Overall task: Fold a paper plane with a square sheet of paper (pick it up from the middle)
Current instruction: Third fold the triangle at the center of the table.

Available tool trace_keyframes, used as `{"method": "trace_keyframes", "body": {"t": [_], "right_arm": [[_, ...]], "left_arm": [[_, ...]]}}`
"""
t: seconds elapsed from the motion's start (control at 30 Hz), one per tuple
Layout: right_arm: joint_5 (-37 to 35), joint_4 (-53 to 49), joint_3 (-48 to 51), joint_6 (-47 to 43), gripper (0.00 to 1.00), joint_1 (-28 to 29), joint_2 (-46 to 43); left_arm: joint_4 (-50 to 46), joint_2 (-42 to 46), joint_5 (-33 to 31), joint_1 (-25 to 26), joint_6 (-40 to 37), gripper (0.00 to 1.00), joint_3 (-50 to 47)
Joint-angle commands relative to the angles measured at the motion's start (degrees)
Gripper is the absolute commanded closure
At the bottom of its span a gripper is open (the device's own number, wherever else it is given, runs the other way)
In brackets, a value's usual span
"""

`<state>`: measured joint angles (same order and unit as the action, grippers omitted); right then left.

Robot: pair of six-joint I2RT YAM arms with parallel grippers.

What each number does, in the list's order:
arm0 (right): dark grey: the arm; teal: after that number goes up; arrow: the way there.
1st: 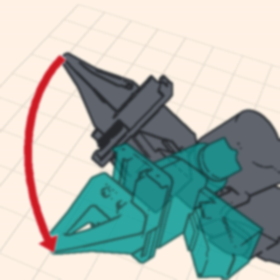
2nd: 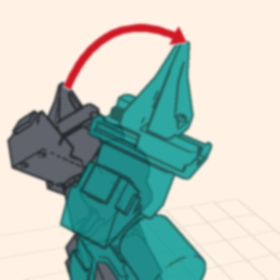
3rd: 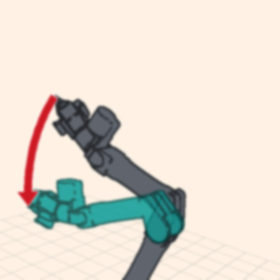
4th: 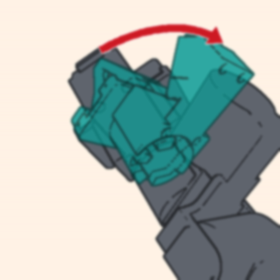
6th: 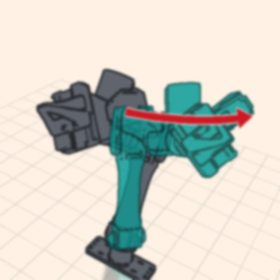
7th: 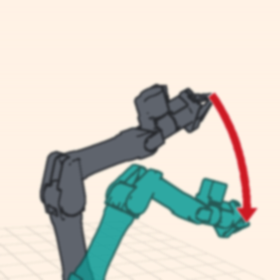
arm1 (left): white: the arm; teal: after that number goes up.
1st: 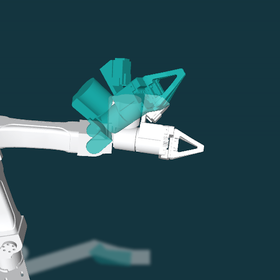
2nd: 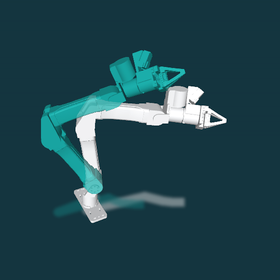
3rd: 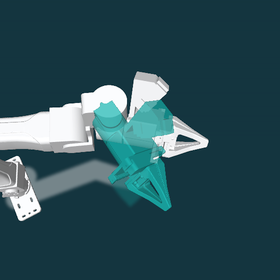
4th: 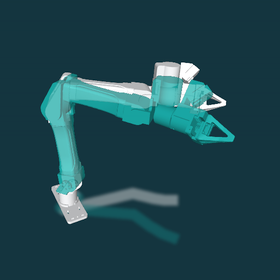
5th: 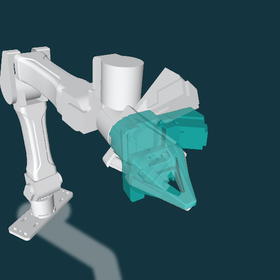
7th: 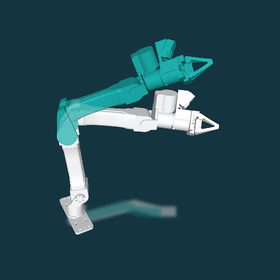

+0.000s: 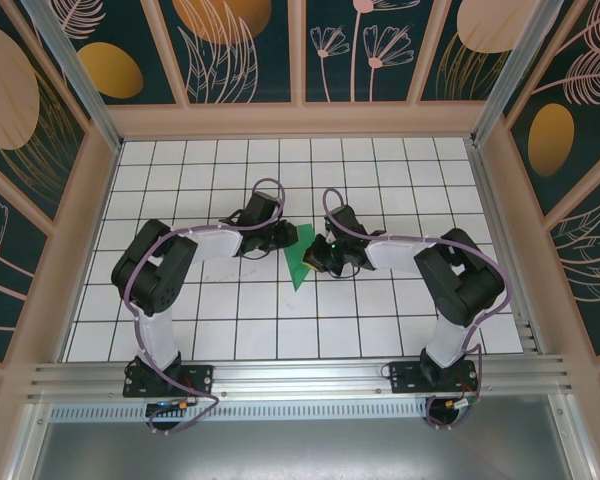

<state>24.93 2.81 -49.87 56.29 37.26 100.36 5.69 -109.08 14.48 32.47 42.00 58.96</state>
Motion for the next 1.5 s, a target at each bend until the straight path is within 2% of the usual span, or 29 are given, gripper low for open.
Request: {"method": "trace_keyframes", "body": {"t": [0.0,1.47], "right_arm": [[-0.8,1.3,-0.4,0.5,0.94,0.5,1.2],[-1.2,3.7,-1.4,-0.1,0.94,1.2,3.9]], "left_arm": [[-1.6,-1.2,-0.3,-0.4,-0.5,0.75,1.3],[-2.2,-1.8,0.0,-0.4,-0.2,0.76,0.0]]}}
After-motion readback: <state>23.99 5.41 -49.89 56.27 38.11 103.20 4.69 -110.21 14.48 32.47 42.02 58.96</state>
